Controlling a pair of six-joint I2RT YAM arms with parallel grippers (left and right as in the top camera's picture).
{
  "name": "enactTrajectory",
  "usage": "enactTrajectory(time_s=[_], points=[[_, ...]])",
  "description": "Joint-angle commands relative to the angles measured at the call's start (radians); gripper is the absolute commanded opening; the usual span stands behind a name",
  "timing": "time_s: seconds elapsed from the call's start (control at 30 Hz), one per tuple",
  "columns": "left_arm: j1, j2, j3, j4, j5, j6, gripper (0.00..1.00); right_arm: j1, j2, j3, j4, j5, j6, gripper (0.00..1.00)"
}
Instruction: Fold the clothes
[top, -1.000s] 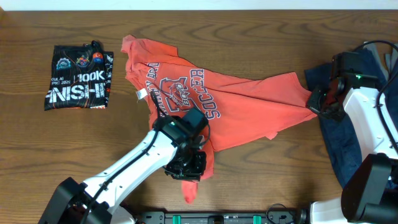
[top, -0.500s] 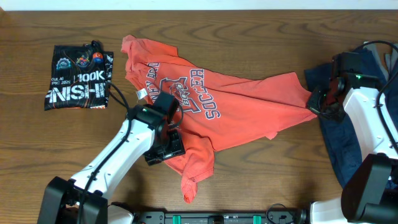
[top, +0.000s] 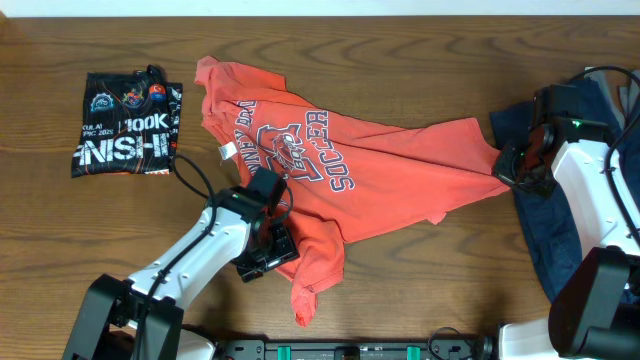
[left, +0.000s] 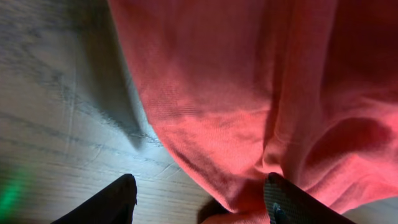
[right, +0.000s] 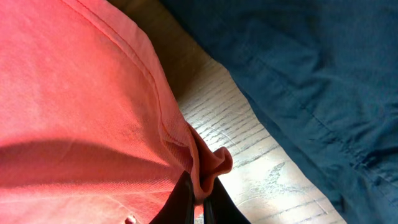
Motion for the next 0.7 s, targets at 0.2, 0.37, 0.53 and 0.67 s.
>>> enactTrajectory(time_s=[0.2,0.37,0.53,0.67], points=[[0.004,0.064,-0.008,0.031,0.021,-0.054,0.68,-0.010,0.000,0.007,-0.016,0.018,-0.023,0.06],[0.004,0.163,-0.008,0.086,0.111,-0.054,0.68,-0.016,0.000,0.007,-0.020,0.018,-0.033,0.06],[0.004,0.212,-0.008,0.134,0.158,-0.053,0.54,-0.026,0.000,0.007,-0.023,0.018,-0.034,0.06],[0.011,0.211,-0.002,0.132,0.158,-0.042,0.22,-0.029,0.000,0.007,-0.022,0.018,-0.033,0.06]])
